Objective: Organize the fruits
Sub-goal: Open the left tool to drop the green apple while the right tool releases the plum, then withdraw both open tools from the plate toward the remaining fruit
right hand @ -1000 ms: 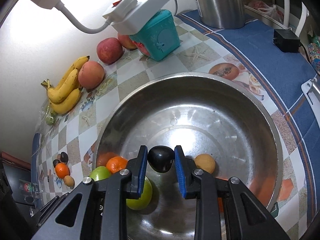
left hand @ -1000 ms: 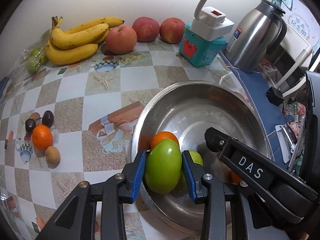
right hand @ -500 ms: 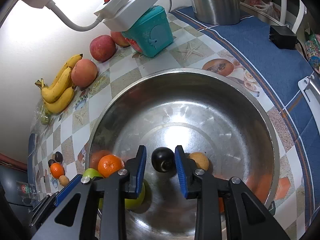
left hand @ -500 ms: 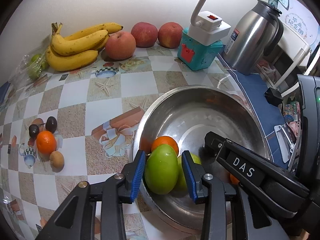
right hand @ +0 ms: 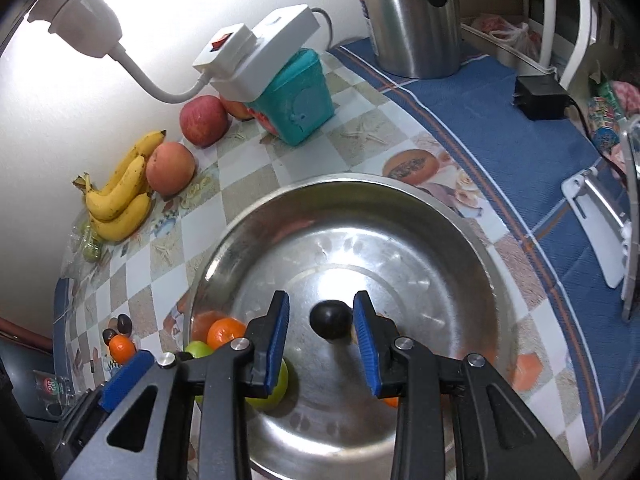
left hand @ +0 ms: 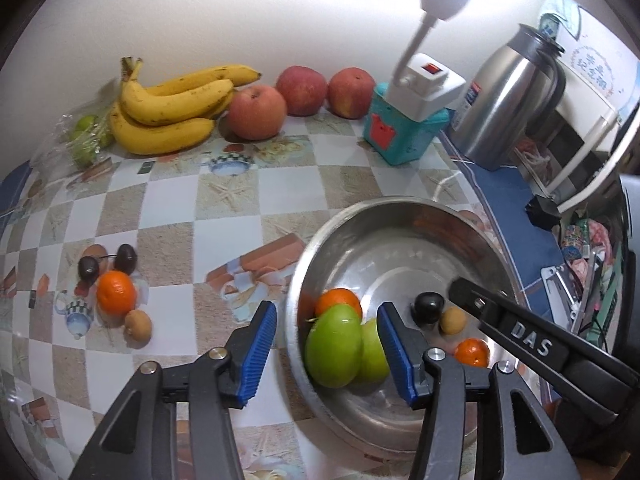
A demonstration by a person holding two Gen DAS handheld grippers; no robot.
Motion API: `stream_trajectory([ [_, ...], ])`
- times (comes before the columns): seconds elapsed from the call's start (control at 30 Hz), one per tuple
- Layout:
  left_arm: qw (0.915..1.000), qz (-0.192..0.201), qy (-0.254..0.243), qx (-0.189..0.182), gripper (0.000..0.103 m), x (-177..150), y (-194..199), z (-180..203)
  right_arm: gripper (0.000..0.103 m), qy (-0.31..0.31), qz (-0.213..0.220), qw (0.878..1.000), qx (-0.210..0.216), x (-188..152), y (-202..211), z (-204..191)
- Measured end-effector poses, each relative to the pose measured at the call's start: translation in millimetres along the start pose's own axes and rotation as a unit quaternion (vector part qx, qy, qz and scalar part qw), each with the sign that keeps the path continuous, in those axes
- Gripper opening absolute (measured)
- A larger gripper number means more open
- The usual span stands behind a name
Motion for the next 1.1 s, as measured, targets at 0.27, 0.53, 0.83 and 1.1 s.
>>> stream_trajectory([
  [0.27,0.9979,-0.012,0.042,0.048,0.057,0.6,6.4,-37.8,0.034,-0.001,-0.022,1.000,-0.020,-8.7,6.3,6.0],
  [0.53,0.9939,-0.009,0.076,0.079,0.057,3.3,18.9,-70.1,0.034,0.021,-0.025,0.999,-0.022,-13.3,12.6,-6.3],
  [0.83,0.9910,-0.010,0.095,0.093,0.069,3.8,22.7,-87.2,0.034,0.043,-0.030,0.998,-0.021,-16.3,11.5,-18.5],
  [1.1,0.9848,-0.022,0.113,0.130,0.101,-4.7,18.7,-104.3,0.072,0.063,-0.029,0.997,-0.032,-17.9,7.9,-22.0],
])
Point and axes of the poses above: each gripper's, at about its wrist camera, not at the fingertips, and y roughly against the way its jaws point, z to its right, x to its top, the point moved 7 cm from there along -y, roughly the way its jaws point, and after that the axes turned 6 degrees about z, right-handed, at the moved point
